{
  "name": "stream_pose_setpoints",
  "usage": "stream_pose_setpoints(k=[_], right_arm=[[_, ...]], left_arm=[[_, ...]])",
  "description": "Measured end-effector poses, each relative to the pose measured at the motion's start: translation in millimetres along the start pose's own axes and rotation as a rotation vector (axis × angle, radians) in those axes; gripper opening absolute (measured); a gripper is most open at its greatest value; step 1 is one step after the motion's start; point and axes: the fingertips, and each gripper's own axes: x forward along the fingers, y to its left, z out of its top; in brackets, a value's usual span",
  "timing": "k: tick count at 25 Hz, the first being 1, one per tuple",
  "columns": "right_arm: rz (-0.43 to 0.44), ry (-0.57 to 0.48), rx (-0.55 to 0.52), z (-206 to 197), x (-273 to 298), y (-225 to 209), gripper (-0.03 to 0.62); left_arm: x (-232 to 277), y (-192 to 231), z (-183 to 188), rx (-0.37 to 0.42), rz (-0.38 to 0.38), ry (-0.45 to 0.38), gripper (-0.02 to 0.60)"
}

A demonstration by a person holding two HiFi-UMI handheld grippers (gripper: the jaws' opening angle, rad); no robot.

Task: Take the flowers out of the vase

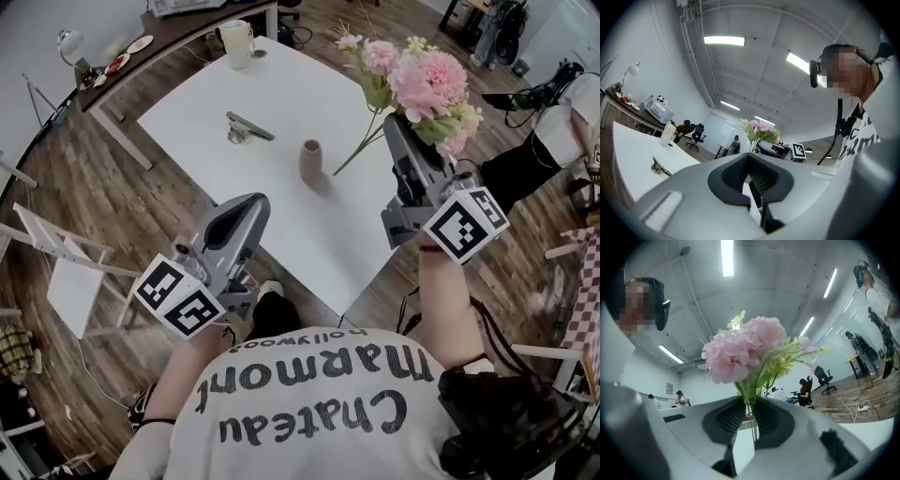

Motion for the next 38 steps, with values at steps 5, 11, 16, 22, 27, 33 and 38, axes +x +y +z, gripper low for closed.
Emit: stream_pose_setpoints(k=[5, 11, 16, 22, 27, 33, 38], right_arm=[[0.054, 0.047, 0.001, -13.6, -46.1, 22.0, 0.062], [0.108, 0.111, 0.044, -30.4, -103.0, 43.2, 0.060], [0.128, 0.110, 0.102, -25.8, -129.1, 65.2, 0.058], [0.134, 0.086, 0.162, -21.0, -151.7, 101.2, 0.058], [0.093, 0.077, 0.143, -26.6, -165.3, 135.4, 0.058], [0.015, 0.081, 0.148, -46.5, -186.8, 177.6, 0.058], [-0.037, 0.064, 0.152, -81.6, -204.4, 223.0, 0.059]], left_arm=[[-21.6, -39.8, -20.8, -0.007, 0.044, -0.038, 0.003], [-47.5, -99.6, -48.2, -0.027, 0.108, -0.058, 0.003], [-69.5, -140.2, -51.5, -0.022, 0.105, -0.030, 0.003], [-97.4, -159.0, -39.7, -0.001, 0.088, -0.022, 0.003], [-126.4, -160.7, -32.5, 0.006, 0.043, -0.001, 0.003], [-164.7, -165.6, -29.2, -0.008, -0.026, 0.025, 0.003], [-203.4, -164.2, -35.7, 0.008, -0.108, 0.036, 0.003]])
